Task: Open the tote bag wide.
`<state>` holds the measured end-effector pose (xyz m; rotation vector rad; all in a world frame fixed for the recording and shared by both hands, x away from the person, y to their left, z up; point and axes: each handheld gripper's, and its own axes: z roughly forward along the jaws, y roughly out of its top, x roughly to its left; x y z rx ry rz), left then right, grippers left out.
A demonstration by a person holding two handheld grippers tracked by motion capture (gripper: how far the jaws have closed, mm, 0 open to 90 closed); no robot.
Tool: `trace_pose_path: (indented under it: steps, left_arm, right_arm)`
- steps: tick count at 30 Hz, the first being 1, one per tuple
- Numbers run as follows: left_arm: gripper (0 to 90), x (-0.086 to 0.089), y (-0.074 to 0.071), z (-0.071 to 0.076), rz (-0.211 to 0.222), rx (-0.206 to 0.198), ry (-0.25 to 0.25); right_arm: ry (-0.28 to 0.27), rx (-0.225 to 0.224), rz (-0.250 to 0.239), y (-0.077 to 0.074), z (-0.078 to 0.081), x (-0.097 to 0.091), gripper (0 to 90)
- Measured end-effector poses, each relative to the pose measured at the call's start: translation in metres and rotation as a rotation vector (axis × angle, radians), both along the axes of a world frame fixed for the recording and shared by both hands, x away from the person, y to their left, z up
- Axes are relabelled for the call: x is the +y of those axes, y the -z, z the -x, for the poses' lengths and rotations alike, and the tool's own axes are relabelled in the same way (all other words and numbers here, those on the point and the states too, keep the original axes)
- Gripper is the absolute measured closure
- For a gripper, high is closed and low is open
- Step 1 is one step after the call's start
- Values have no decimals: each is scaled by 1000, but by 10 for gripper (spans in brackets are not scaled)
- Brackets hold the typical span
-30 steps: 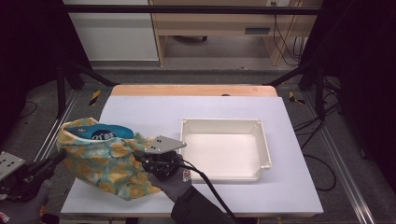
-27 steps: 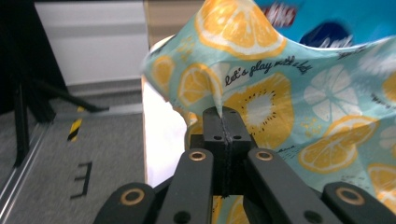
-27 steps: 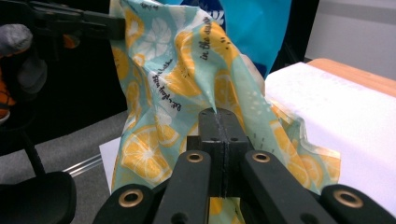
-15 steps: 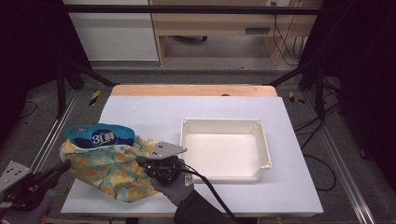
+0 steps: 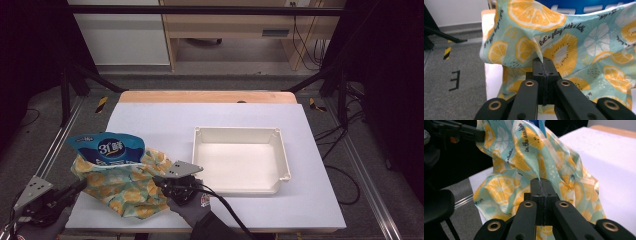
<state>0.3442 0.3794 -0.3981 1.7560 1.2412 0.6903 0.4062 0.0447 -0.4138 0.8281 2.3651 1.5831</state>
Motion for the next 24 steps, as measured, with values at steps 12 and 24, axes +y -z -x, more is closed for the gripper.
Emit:
trace_pose_path:
  steps: [12, 24]
  left_arm:
    - [898, -6, 27, -10, -67, 103, 9]
    - [898, -7, 43, -16, -97, 173, 21]
  right_arm:
    - [15, 53, 35, 30, 3, 4, 900]
    - [29, 89, 82, 51, 2, 10, 900]
